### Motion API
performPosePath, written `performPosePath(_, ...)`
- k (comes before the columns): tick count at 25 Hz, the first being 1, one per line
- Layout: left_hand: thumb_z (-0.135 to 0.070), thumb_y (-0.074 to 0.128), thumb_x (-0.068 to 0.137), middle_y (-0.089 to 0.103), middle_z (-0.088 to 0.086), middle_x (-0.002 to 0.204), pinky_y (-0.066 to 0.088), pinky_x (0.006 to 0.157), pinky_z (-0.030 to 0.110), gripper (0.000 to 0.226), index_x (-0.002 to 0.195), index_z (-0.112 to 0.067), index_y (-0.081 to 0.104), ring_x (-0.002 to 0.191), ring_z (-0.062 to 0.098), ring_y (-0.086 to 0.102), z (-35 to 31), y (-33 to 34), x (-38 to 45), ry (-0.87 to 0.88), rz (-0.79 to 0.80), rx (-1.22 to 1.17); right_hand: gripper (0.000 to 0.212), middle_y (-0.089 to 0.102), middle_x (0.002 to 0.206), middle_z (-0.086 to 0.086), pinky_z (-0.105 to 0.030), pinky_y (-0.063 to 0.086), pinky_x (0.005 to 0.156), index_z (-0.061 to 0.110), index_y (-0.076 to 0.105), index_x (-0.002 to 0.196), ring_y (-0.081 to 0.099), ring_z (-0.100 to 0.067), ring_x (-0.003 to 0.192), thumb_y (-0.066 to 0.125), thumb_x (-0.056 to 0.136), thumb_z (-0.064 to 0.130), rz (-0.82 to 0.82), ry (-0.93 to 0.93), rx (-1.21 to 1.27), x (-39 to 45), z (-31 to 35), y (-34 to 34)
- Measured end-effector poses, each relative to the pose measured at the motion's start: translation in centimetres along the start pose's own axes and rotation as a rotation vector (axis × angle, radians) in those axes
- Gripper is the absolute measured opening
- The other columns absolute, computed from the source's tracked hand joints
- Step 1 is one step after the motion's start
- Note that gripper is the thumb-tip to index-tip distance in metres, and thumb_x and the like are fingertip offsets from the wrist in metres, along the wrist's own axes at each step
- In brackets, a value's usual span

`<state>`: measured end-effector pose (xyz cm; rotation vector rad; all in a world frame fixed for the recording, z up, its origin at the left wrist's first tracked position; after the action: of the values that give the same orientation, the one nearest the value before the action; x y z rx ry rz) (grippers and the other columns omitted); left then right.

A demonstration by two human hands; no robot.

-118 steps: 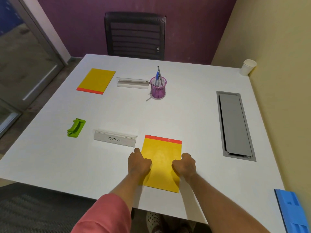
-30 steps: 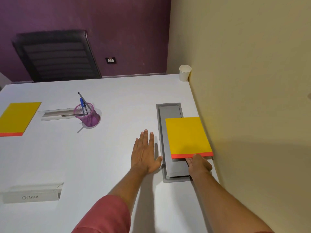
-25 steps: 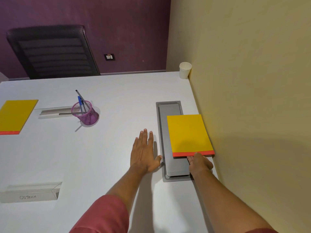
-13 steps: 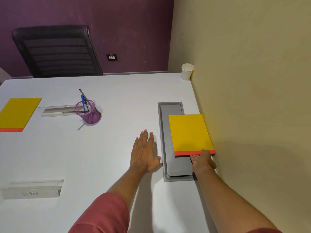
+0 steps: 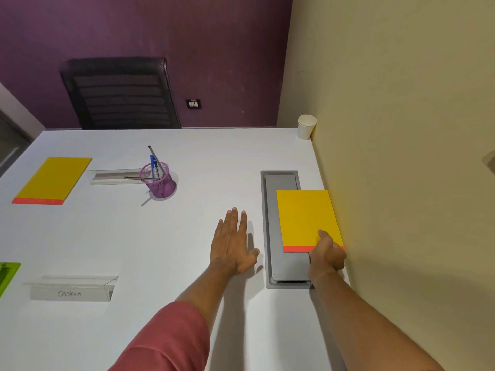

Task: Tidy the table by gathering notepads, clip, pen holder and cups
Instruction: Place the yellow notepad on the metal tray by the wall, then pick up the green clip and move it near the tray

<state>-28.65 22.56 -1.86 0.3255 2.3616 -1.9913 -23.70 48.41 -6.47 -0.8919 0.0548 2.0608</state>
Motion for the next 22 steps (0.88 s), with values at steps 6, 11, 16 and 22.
performPosePath(6, -0.061, 0.045, 0.086, -0.014, 0.014, 0.163, -0.006, 0.123, 0.042, 0.099, 0.155, -0.014, -0.01, 0.151, 0.027, -0.014, 2.1, -2.7, -1.9, -0.049, -0.082, -0.041, 0.059, 0.056, 0.14, -0.016, -0.044, 0.041, 0.105, 0.007, 0.051, 0.138, 0.048, -0.033, 0.132, 0.07, 0.088, 0.032, 0.297, -0.584, -0.356, -5.9, 3.7, 4.6)
performPosePath(11, -0.063, 0.046, 0.085, -0.013, 0.014, 0.163, -0.007, 0.122, 0.042, 0.101, 0.155, -0.015, -0.009, 0.151, 0.027, -0.014, 5.6, -4.4, -4.4, -0.157, -0.131, -0.027, 0.077, 0.034, 0.157, -0.011, -0.038, 0.025, 0.118, 0.008, 0.033, 0.15, 0.026, -0.027, 0.148, 0.066, 0.089, 0.041, 0.461, -0.985, -0.682, -11.7, 3.4, 8.6)
performPosePath(16, -0.065, 0.045, 0.083, -0.011, 0.015, 0.164, -0.007, 0.121, 0.043, 0.103, 0.156, -0.015, -0.008, 0.151, 0.028, -0.012, 10.4, -6.2, -7.4, -0.276, -0.177, -0.009, 0.091, 0.008, 0.165, -0.008, -0.037, 0.006, 0.122, 0.014, 0.012, 0.156, 0.003, -0.023, 0.153, 0.051, 0.088, 0.06, 0.567, -1.308, -0.979, -17.2, 2.1, 12.5)
performPosePath(22, -0.069, 0.042, 0.081, -0.01, 0.014, 0.164, -0.008, 0.12, 0.044, 0.104, 0.156, -0.016, -0.006, 0.152, 0.03, -0.011, 16.9, -8.2, -11.1, -0.433, -0.24, 0.02, 0.099, -0.005, 0.165, -0.01, -0.038, -0.007, 0.121, 0.017, -0.001, 0.157, -0.007, -0.026, 0.153, 0.038, 0.085, 0.071, 0.667, -1.539, -1.12, -24.7, -0.3, 16.9)
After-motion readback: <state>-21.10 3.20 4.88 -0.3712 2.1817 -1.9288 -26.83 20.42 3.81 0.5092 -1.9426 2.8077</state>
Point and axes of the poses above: each hand's wrist, its own x-axis towards the middle knuckle, its own y-axis out of the palm, z = x × y, the point moved 9 cm from there along x, towards the middle knuckle
